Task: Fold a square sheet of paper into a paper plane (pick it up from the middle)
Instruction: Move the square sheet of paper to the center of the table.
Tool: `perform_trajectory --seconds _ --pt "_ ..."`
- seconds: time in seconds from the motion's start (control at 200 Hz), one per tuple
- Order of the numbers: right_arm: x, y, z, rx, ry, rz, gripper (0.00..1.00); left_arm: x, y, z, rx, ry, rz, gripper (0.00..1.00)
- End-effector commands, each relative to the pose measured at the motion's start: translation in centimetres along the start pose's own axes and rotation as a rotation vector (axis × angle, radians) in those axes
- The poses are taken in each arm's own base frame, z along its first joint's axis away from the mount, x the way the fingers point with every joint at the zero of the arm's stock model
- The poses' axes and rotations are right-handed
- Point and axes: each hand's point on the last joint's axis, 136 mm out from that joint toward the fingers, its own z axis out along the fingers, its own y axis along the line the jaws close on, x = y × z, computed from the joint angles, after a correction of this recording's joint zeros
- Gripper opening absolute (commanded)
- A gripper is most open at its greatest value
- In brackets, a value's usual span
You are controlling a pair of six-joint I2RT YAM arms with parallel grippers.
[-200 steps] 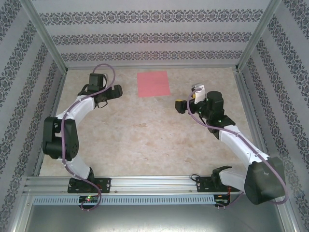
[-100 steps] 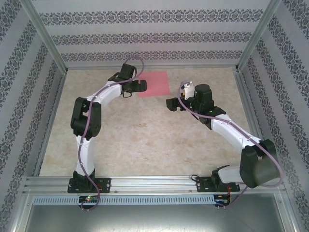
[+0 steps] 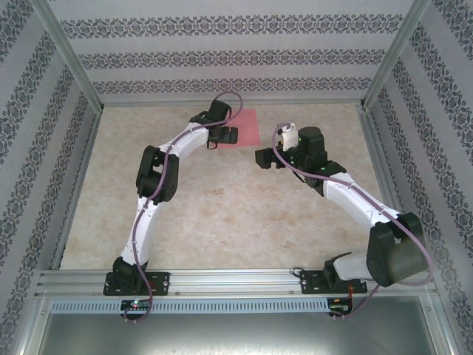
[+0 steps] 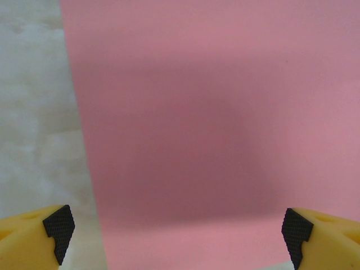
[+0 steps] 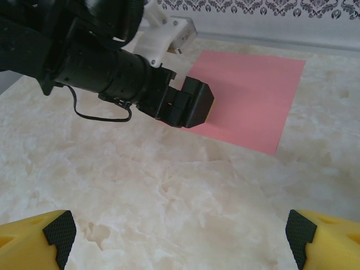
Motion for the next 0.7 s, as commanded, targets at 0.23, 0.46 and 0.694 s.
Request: perform_trajectory --seconds 0.23,0.46,0.694 --pt "-0.3 -1.3 -0.2 0.029 0.001 0.006 0.98 1.8 -1.4 1.2 -0.042 0.089 0.134 0.97" --pt "0.1 -1.8 -0.2 0.047 0.018 0.014 0.98 4.2 -1.7 1.8 -0.078 0.166 0.199 0.97" --pt "0.1 -2.3 -1.1 0.059 0.022 0.02 0.98 7.3 -1.7 1.6 -0.057 0.266 0.196 0.97"
